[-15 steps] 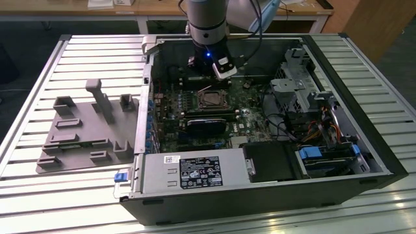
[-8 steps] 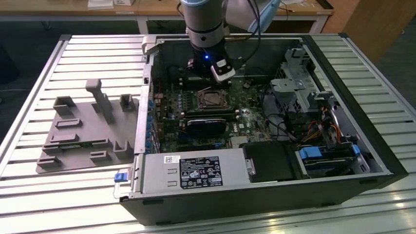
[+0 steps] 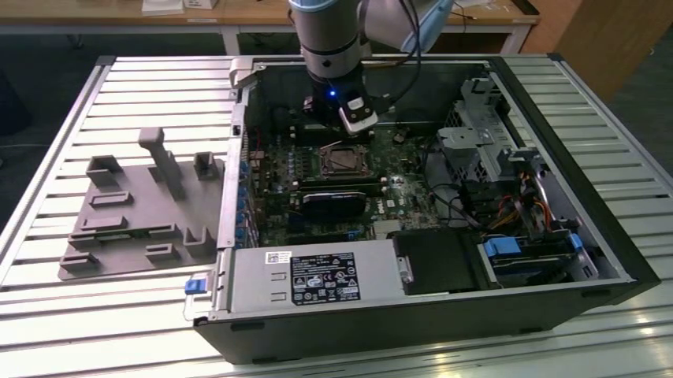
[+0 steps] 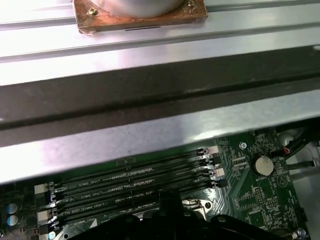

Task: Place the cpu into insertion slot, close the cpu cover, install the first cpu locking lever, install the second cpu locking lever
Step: 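Install the first cpu locking lever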

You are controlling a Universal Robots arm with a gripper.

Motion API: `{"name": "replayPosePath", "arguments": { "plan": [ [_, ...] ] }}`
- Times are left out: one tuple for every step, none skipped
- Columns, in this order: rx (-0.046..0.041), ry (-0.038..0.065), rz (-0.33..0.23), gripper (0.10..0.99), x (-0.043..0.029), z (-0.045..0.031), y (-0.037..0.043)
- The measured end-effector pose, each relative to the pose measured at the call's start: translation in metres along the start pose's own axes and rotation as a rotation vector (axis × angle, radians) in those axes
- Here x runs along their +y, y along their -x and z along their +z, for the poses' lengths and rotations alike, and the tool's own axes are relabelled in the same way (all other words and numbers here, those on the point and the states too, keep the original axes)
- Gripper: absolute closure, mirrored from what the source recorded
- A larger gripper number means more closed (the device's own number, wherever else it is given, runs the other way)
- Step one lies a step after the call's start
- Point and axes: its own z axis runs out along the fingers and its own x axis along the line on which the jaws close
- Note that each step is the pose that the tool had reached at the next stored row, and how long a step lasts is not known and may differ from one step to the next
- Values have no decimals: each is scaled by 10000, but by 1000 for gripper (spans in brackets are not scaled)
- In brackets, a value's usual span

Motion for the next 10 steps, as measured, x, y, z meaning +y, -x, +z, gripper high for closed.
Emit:
{"name": "replayPosePath", "arguments": {
  "plan": [
    [-20,-12,79,984,1,2,-1],
    [-42,-25,166,984,2,4,-2],
    [-58,-37,233,984,3,5,-4],
    [-76,-46,298,984,6,7,-5],
    [-92,-53,352,984,9,9,-8],
    [-105,-63,381,984,13,10,-12],
    [-124,-74,393,984,17,12,-18],
    [-150,-80,403,984,22,14,-25],
    [-182,-80,416,984,25,17,-30],
    [-220,-75,432,984,27,19,-36]
  ]
}}
